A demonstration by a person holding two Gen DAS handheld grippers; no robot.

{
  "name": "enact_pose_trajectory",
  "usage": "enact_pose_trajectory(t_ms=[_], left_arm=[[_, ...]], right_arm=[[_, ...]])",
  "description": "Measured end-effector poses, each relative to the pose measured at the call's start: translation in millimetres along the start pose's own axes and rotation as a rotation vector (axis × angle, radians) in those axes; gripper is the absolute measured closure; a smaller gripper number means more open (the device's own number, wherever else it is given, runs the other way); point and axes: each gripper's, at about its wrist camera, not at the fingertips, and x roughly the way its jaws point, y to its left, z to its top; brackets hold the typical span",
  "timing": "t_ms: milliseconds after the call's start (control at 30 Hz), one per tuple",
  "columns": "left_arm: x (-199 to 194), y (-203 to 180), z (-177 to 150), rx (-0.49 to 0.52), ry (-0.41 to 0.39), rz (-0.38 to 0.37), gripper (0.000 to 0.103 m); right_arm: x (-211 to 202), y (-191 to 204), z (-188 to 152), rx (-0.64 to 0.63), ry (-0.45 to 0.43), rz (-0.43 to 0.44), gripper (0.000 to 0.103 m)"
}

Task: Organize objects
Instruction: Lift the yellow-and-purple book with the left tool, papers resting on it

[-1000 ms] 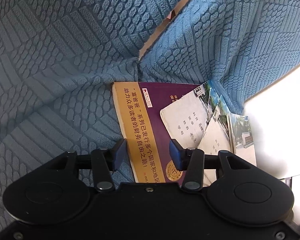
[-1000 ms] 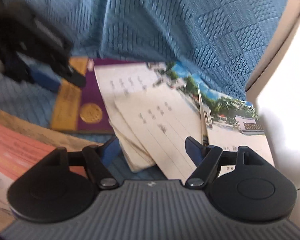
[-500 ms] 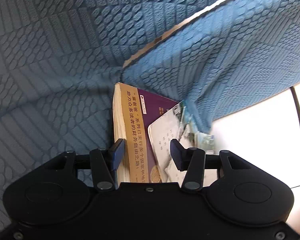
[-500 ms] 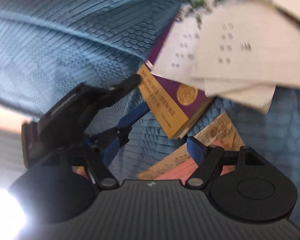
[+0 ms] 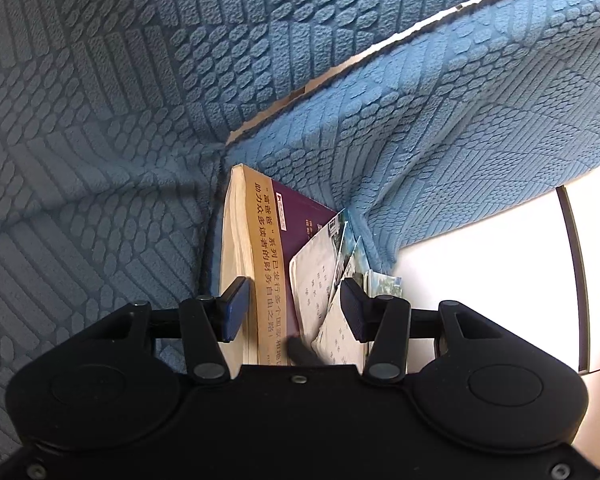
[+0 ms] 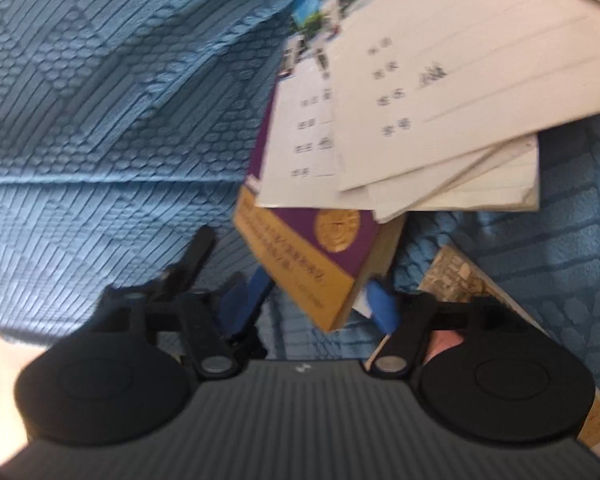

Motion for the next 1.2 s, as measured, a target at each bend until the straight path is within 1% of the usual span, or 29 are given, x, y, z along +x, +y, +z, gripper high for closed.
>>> enact_pose_trajectory(t_ms=[33,67,100,133,167,200,233,267,300,367,433,467,500,567,633,767,900,933,1000,1033,1067,1100,1133,1167,1200], left_arm=[[1,0,0,-0.001,0.004,0.010,0.057],[1,1,0,0.001,0.005,-0.006,0.069],[3,3,1,-0.020,0.036,-0.078,0.075],[6,3,1,-0.050,0.068,-0.139,0.076],[5,1,0,-0.045,0.068,-0.164,0.076],[3,-5,-1,-0.005,0.051,-0.147,0.075],[2,-10,-1,0.033,0.034,-0.110,0.072],[2,-12,-1,0.046,0.020,-0.078,0.065],[0,-9,1,0.036,0.008,-0.060,0.062],[-9,1,6,-0.002,-0.028,-0.022,0.051],[-19,13,10,-0.031,-0.068,0.027,0.044],[-29,23,12,-0.051,-0.079,0.050,0.043],[-33,29,14,-0.079,-0.077,0.057,0.042],[-29,36,15,-0.128,-0.052,0.025,0.039],[-25,38,13,-0.154,-0.031,0.001,0.034],[1,32,8,-0.182,0.010,0.003,0.030],[14,36,7,-0.246,0.032,-0.063,0.029],[17,37,6,-0.253,0.040,-0.077,0.031],[25,34,8,-0.236,0.059,-0.105,0.038],[27,31,7,-0.225,0.060,-0.105,0.044],[29,29,7,-0.206,0.061,-0.095,0.056],[32,27,6,-0.187,0.068,-0.080,0.063],[33,27,5,-0.186,0.074,-0.074,0.068],[31,26,4,-0.192,0.075,-0.083,0.077],[30,24,4,-0.185,0.076,-0.083,0.078]], right_arm=[[1,-4,0,0.025,-0.004,-0.004,0.072],[0,-8,0,0.043,-0.010,-0.005,0.080],[1,-9,0,0.042,-0.010,-0.018,0.085],[0,-11,-1,0.033,-0.011,-0.031,0.085],[-1,-13,-3,0.032,-0.018,-0.016,0.086],[-2,-12,-4,0.022,-0.024,-0.013,0.086],[-3,-11,-5,0.012,-0.029,-0.012,0.086],[-4,-11,-6,0.009,-0.033,-0.009,0.086],[-6,-10,-7,0.005,-0.035,-0.006,0.086],[-11,-7,-7,-0.011,-0.038,-0.003,0.086],[-15,-5,-6,-0.018,-0.044,0.008,0.087],[-20,-2,-7,-0.024,-0.048,0.009,0.087],[-22,1,-8,-0.037,-0.052,0.007,0.087],[-28,10,-9,-0.064,-0.065,0.023,0.087],[-35,16,-8,-0.076,-0.076,0.040,0.087],[-45,21,-7,-0.072,-0.082,0.058,0.087],[-51,21,-7,-0.078,-0.080,0.060,0.087],[-52,20,-7,-0.080,-0.079,0.058,0.087],[-55,20,-9,-0.105,-0.081,0.051,0.087],[-57,20,-11,-0.113,-0.081,0.048,0.087],[-58,19,-12,-0.109,-0.079,0.047,0.087],[-58,17,-12,-0.104,-0.076,0.044,0.087],[-57,16,-11,-0.100,-0.070,0.037,0.087],[-56,15,-11,-0.097,-0.063,0.024,0.086],[-56,14,-10,-0.092,-0.057,0.015,0.085]])
